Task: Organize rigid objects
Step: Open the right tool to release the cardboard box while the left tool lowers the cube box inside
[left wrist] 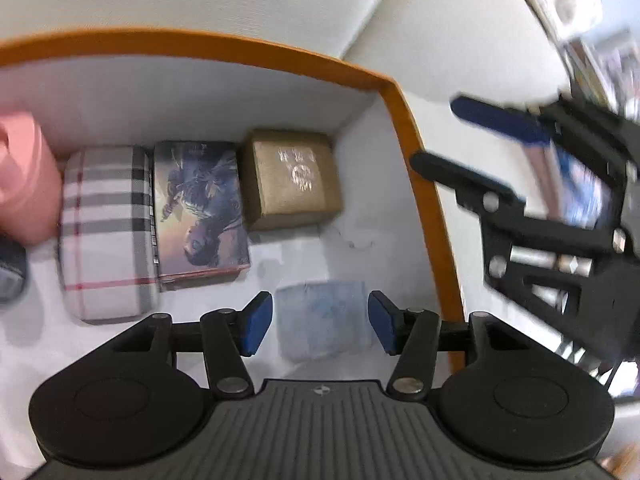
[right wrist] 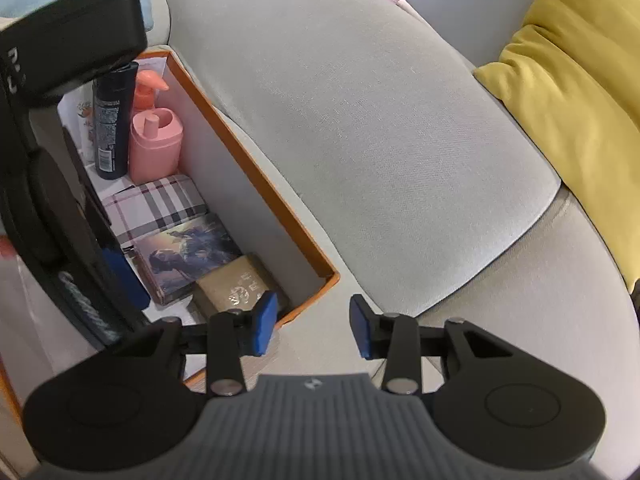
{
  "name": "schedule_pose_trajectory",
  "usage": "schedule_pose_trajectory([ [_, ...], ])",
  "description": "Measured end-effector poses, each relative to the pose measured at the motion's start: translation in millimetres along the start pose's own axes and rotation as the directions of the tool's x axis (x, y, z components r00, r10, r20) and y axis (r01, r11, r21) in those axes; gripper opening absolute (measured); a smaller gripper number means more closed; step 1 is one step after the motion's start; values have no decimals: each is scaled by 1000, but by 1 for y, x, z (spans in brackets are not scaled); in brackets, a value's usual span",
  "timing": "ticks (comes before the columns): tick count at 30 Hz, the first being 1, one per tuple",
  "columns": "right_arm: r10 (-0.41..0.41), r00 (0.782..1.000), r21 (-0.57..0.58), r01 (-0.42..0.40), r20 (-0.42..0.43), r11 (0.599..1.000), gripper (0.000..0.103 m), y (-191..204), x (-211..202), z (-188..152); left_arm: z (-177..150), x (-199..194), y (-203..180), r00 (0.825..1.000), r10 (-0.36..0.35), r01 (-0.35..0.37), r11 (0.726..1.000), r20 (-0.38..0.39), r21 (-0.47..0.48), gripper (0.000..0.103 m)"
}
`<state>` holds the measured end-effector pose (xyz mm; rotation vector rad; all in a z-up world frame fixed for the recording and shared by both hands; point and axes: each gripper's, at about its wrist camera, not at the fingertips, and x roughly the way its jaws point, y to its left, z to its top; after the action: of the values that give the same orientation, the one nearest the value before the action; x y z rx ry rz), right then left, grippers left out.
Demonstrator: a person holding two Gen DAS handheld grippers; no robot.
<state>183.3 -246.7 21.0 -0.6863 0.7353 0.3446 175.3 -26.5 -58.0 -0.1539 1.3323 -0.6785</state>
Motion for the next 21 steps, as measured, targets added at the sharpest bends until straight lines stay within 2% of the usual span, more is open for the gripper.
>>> schedule_pose_trajectory([
  [2,7,1000,7,-7,-5,1000,41,5,6,0,3,3,-10,998,45,-42,996,-35,82,63],
  [5,13,1000,-3,-13,-15,1000,41,9,2,-1,-1,10,-13,994,63,-53,992,-88,117,53],
  [6,15,1000,-5,-15,-20,1000,41,10,0,0,-2,13,-16,993,62,-49,990,-96,131,52],
  [10,17,999,16,-17,-39,1000,41,12,-4,1,2,18,-27,995,40,-27,989,-87,147,45],
  [15,8,999,11,-8,-46,1000,41,13,-11,0,4,13,-33,996,68,-56,982,-62,181,37],
  [18,1,999,13,0,-50,1000,41,12,-17,-3,-1,9,-39,994,76,-55,969,-79,241,40],
  [21,-3,998,29,5,-58,1000,41,10,-19,-8,-4,18,-43,988,123,-92,954,-93,285,41],
])
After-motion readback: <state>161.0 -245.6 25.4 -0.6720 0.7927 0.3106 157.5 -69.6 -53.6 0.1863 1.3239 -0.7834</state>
